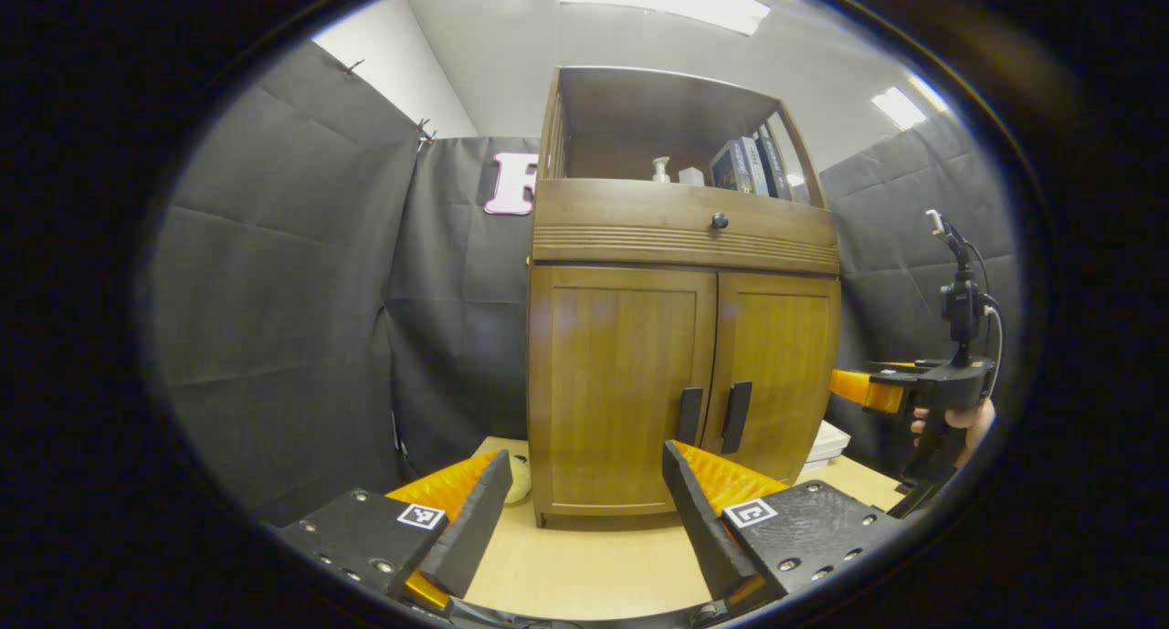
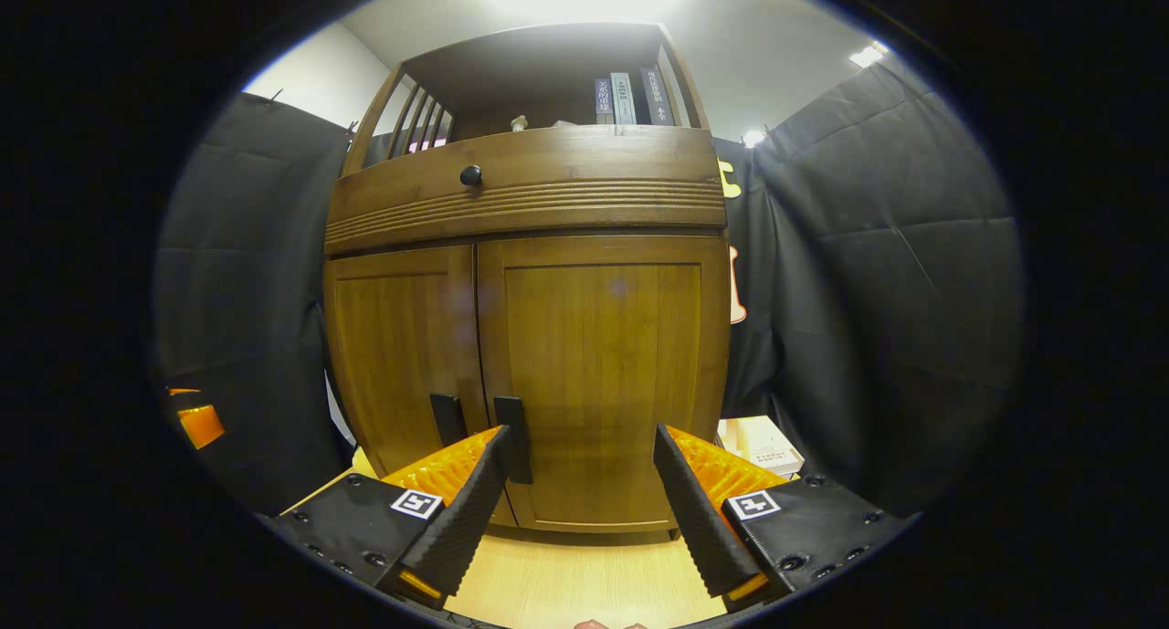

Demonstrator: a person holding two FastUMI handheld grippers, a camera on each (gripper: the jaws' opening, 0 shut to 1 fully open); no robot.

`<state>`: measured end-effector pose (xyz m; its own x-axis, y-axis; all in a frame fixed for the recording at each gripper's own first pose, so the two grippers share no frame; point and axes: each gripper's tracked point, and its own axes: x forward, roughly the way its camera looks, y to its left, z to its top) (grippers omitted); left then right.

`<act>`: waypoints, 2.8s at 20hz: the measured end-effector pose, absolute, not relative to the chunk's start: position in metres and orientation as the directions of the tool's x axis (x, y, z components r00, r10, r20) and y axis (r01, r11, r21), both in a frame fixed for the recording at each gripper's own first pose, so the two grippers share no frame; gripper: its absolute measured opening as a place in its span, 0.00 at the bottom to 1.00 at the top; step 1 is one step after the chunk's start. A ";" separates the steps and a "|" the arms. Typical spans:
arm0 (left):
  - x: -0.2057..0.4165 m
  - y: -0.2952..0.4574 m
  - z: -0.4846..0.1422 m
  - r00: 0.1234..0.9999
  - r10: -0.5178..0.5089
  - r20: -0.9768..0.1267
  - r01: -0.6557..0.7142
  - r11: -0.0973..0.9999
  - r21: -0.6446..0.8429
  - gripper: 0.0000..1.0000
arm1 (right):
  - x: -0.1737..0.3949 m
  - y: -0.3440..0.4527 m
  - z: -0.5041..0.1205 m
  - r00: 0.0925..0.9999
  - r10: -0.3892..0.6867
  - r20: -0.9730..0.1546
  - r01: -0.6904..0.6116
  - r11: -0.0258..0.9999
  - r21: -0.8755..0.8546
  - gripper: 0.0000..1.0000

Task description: Open the right door of the double-door shoe cabinet with the right hand, and open the left door with the left hand.

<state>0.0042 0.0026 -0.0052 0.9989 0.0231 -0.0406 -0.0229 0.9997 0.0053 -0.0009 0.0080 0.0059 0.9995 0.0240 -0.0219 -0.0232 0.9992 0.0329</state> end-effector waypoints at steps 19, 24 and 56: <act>-0.037 0.017 -0.037 0.992 0.103 -0.070 -0.103 0.995 0.005 0.95 | 0.051 0.053 0.017 0.994 0.099 -0.056 -0.095 0.992 0.078 0.97; -0.037 0.022 -0.043 0.987 0.127 -0.094 -0.127 0.992 0.011 0.95 | 0.085 0.068 0.016 0.992 0.110 -0.062 -0.103 0.990 0.099 0.96; -0.033 0.034 -0.086 0.950 0.227 -0.216 -0.239 0.970 -0.032 0.95 | 0.171 0.102 -0.051 0.978 0.138 -0.159 -0.136 0.990 0.019 0.20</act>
<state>-0.0332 0.0344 -0.0856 0.9496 0.2270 -0.2163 -0.2393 0.9704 -0.0320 0.1710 0.1017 -0.0508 0.9776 0.1377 -0.1594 -0.1364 0.9905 0.0193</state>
